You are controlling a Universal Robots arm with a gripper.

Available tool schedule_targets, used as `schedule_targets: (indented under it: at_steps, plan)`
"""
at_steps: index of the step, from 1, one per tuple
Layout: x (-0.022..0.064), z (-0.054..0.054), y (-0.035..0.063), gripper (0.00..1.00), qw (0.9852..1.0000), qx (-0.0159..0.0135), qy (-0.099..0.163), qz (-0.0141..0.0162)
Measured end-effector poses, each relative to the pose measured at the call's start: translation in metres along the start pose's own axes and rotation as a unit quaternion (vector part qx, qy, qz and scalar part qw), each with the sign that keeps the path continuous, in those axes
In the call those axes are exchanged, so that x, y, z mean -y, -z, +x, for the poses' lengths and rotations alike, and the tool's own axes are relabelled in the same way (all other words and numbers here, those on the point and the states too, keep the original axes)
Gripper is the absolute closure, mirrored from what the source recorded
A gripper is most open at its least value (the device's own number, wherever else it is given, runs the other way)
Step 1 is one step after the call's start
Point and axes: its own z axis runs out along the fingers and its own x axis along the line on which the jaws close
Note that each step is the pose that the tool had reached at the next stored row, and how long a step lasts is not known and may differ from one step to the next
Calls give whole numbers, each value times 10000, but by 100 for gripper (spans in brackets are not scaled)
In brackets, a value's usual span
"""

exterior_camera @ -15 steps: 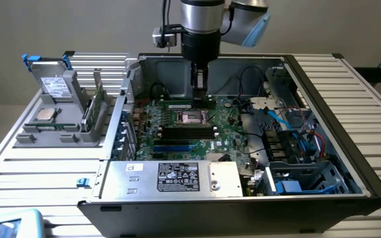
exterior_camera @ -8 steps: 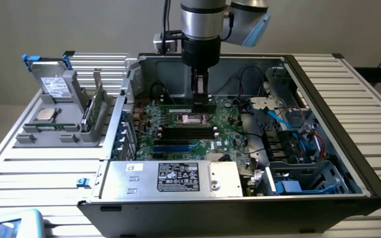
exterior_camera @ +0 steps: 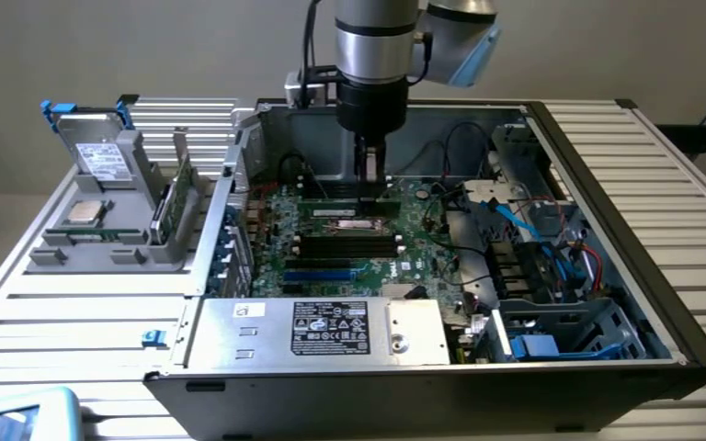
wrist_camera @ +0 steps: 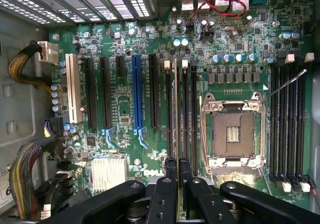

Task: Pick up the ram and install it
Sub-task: 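Insert the ram into the slot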

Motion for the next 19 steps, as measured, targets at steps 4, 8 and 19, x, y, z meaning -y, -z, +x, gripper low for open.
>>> schedule_targets:
  at_steps: [4,8,19]
  plan:
    - [1,-4,-51,86,10000,-34,-5,1]
    - [1,-8,-105,86,10000,-64,-9,2]
    - [15,-21,-259,86,9999,-155,-9,6]
